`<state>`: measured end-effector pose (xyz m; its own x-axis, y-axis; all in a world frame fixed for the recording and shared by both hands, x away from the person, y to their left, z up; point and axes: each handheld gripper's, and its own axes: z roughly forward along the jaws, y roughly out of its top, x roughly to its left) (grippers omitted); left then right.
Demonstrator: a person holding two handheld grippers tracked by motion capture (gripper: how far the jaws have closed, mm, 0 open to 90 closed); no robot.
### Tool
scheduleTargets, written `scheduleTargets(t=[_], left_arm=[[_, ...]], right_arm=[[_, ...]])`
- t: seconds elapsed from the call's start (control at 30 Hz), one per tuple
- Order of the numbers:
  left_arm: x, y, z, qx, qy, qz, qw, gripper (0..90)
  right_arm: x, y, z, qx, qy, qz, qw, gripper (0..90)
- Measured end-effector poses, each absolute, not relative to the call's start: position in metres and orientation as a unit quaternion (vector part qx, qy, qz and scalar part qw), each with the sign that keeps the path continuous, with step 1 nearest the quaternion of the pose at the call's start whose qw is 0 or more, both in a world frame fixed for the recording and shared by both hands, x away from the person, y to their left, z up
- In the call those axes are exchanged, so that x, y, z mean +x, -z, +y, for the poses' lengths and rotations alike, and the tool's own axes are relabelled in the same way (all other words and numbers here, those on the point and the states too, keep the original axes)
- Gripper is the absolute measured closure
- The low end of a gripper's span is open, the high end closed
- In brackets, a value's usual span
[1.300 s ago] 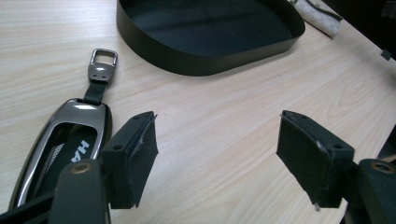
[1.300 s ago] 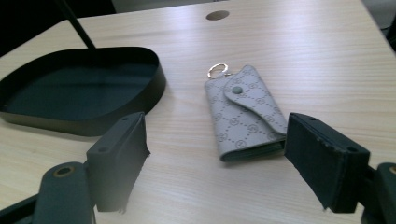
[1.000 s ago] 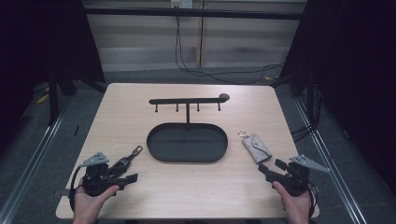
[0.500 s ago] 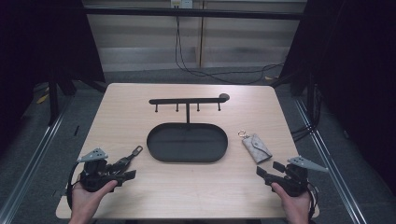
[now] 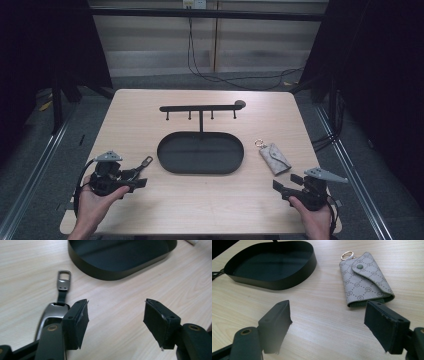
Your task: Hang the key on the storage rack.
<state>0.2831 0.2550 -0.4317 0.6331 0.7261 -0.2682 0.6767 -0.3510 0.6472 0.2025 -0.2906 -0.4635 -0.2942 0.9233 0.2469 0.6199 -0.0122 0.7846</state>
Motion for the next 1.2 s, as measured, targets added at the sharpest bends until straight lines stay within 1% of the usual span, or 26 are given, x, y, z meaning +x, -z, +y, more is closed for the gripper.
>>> scheduleTargets(t=[0.07, 0.13, 0.2, 0.23, 0.47, 0.5, 0.63, 0.83, 0.93, 0.97, 1.03, 1.13, 1.2], left_arm=[[0.288, 0.429, 0.256, 0.823, -0.031, 0.427, 0.373, 40.0], [0.289, 0.429, 0.256, 0.822, -0.037, 0.43, 0.371, 40.8], [0.295, 0.429, 0.255, 0.829, -0.045, 0.432, 0.351, 41.2], [0.3, 0.43, 0.255, 0.834, -0.05, 0.431, 0.34, 43.2], [0.318, 0.435, 0.252, 0.841, -0.033, 0.438, 0.314, 41.1], [0.32, 0.436, 0.25, 0.848, -0.032, 0.435, 0.302, 41.8], [0.323, 0.434, 0.249, 0.852, -0.034, 0.429, 0.297, 44.1], [0.332, 0.428, 0.245, 0.857, -0.027, 0.43, 0.282, 50.7], [0.337, 0.428, 0.243, 0.858, -0.023, 0.434, 0.274, 51.8], [0.341, 0.43, 0.241, 0.862, -0.028, 0.435, 0.258, 51.8], [0.343, 0.43, 0.24, 0.865, -0.028, 0.433, 0.251, 51.6], [0.349, 0.429, 0.238, 0.864, -0.026, 0.436, 0.248, 46.4], [0.354, 0.43, 0.236, 0.867, -0.023, 0.437, 0.236, 45.2]], right_arm=[[0.203, 0.463, -0.29, 0.566, -0.429, 0.682, 0.174, 20.9], [0.202, 0.463, -0.29, 0.566, -0.429, 0.682, 0.173, 20.9], [0.202, 0.463, -0.29, 0.565, -0.429, 0.683, 0.174, 20.9], [0.203, 0.464, -0.29, 0.564, -0.428, 0.684, 0.175, 20.8], [0.202, 0.464, -0.288, 0.561, -0.425, 0.689, 0.174, 20.8], [0.203, 0.464, -0.288, 0.561, -0.424, 0.69, 0.173, 20.8], [0.203, 0.464, -0.288, 0.56, -0.423, 0.692, 0.171, 20.9], [0.203, 0.464, -0.287, 0.558, -0.421, 0.694, 0.174, 20.9], [0.203, 0.465, -0.287, 0.559, -0.421, 0.693, 0.173, 20.9], [0.204, 0.465, -0.287, 0.559, -0.421, 0.693, 0.173, 20.9], [0.204, 0.465, -0.287, 0.56, -0.421, 0.692, 0.173, 20.9], [0.204, 0.465, -0.287, 0.561, -0.418, 0.694, 0.172, 20.9], [0.204, 0.465, -0.287, 0.559, -0.419, 0.695, 0.172, 20.9]])
